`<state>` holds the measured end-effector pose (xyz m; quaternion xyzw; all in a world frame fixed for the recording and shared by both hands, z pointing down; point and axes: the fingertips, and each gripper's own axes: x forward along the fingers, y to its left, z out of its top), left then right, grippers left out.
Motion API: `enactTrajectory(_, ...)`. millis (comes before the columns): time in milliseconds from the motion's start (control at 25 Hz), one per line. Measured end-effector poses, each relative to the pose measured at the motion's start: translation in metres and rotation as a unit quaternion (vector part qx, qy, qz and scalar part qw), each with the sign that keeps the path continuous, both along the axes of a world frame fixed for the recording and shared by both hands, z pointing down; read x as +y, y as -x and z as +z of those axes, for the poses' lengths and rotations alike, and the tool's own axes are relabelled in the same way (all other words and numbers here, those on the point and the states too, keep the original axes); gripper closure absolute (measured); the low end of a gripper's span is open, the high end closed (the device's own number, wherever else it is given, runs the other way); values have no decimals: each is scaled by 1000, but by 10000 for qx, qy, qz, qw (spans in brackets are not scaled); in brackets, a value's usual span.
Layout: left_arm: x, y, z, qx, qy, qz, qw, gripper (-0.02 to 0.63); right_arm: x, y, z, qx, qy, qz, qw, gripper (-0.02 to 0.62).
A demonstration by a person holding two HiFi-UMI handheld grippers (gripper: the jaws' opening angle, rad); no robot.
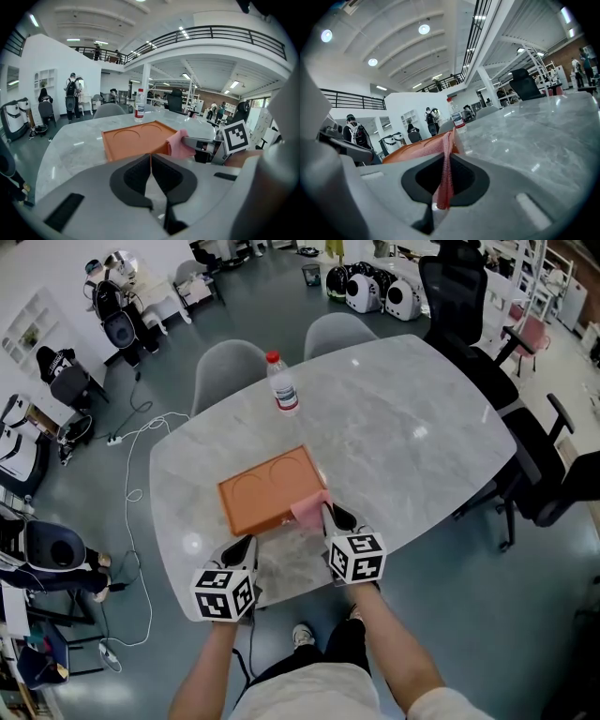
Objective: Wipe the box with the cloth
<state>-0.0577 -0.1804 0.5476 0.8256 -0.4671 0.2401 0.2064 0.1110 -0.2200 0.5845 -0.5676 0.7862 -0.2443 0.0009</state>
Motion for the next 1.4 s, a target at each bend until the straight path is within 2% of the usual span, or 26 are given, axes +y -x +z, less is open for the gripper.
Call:
enactTrajectory(400,-9,-35,-10,98,-58,-61,9999,591,-4,-39,-5,-8,115,19,9999,578)
enactTrajectory(720,-18,-61,-26,276,-156,-140,9994,591,1,-47,-30,153,54,-296,9994,578)
enactTrajectory(1040,-15,-53,-44,357,-315,-191,9987,591,18,-31,-66,441,-128,-649,9968,578)
enactTrajectory(1400,-5,-15,-75,423,-637,-229,9968,591,33,-5,-115,557,-450,-708,9949,578)
